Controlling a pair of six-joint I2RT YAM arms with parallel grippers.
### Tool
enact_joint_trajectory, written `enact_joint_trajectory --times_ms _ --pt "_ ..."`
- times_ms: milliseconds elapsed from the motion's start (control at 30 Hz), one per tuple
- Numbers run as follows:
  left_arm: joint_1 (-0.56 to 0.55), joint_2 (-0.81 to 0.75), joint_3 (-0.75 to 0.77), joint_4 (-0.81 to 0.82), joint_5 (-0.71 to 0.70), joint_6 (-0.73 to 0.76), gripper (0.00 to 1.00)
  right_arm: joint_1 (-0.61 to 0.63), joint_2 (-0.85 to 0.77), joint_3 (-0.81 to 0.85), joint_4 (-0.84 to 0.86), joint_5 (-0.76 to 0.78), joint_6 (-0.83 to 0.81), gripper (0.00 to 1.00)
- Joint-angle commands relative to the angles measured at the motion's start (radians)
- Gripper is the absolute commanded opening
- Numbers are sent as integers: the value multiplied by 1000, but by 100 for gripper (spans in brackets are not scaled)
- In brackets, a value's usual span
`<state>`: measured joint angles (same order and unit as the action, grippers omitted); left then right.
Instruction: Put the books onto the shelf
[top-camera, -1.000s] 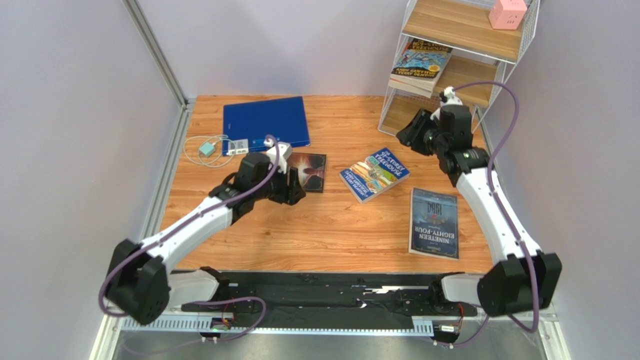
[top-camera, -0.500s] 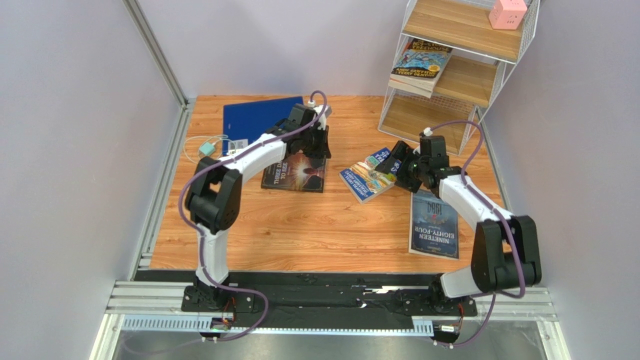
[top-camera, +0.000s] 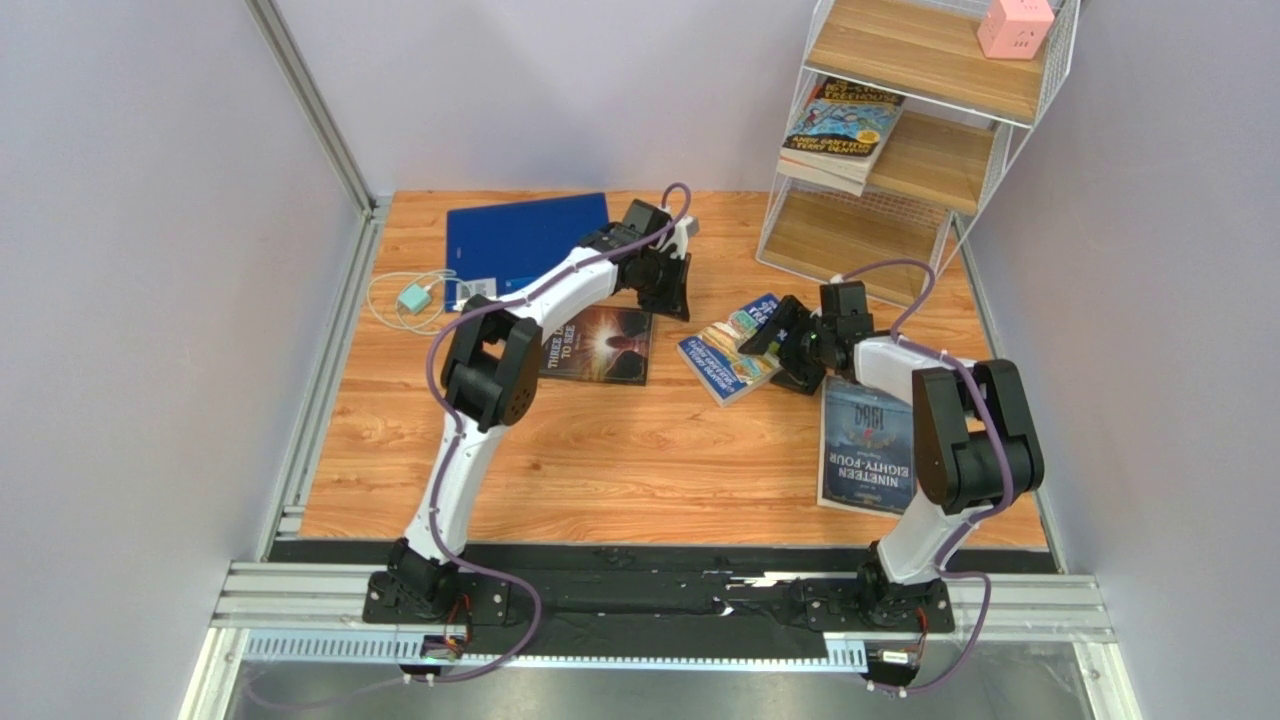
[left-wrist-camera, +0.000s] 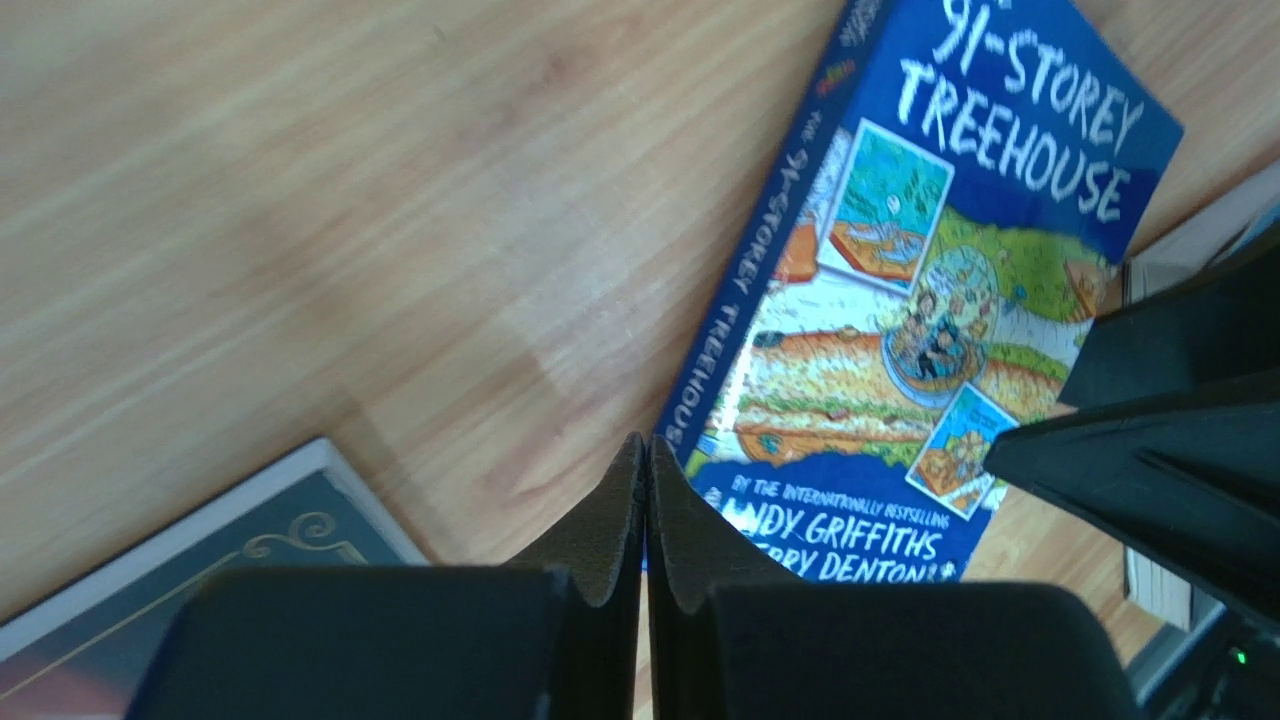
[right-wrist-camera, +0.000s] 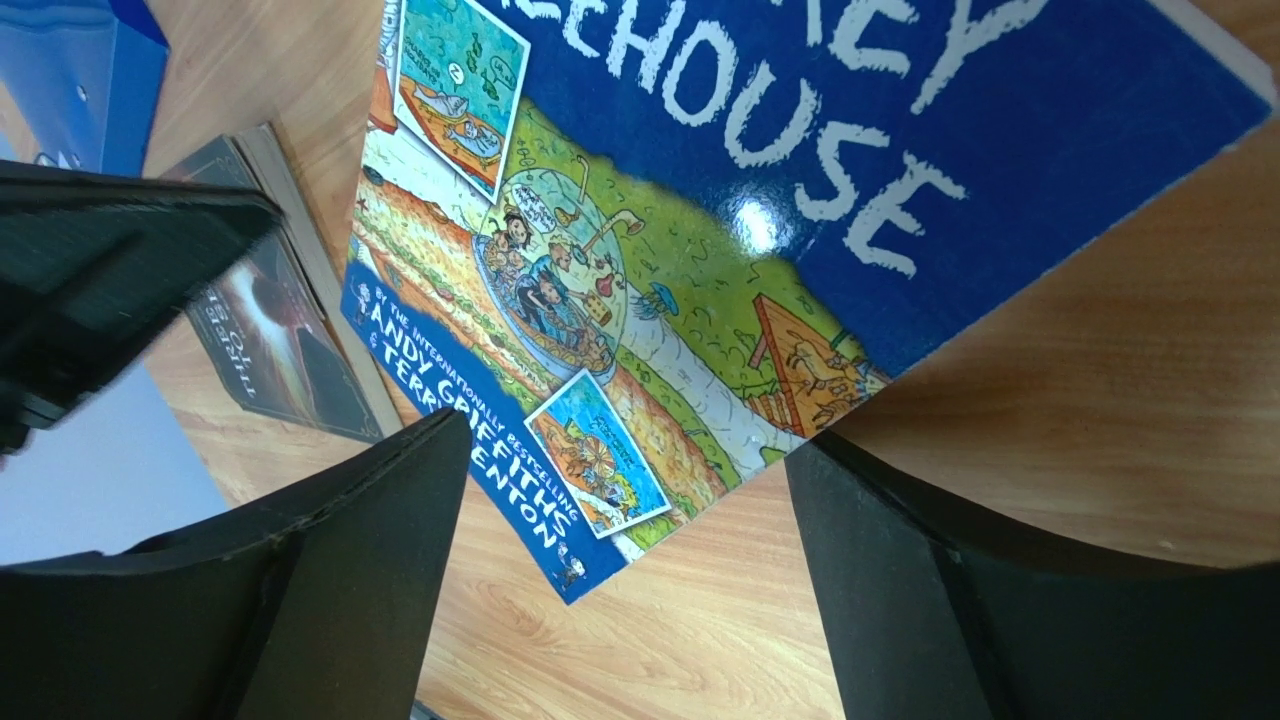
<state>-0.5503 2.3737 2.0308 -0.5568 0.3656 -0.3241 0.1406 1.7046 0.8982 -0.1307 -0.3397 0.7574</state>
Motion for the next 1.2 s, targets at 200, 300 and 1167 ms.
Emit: enact_joint_trajectory --times_ms 200,300,1167 --pt "-82 -1 -26 -78 79 49 0 19 -39 41 49 39 -27 82" --pt "-92 -30 -95 -42 79 39 0 42 -78 44 36 53 -38 82" --pt "-43 -212 -331 72 -199 13 0 97 62 53 235 -11 -20 80"
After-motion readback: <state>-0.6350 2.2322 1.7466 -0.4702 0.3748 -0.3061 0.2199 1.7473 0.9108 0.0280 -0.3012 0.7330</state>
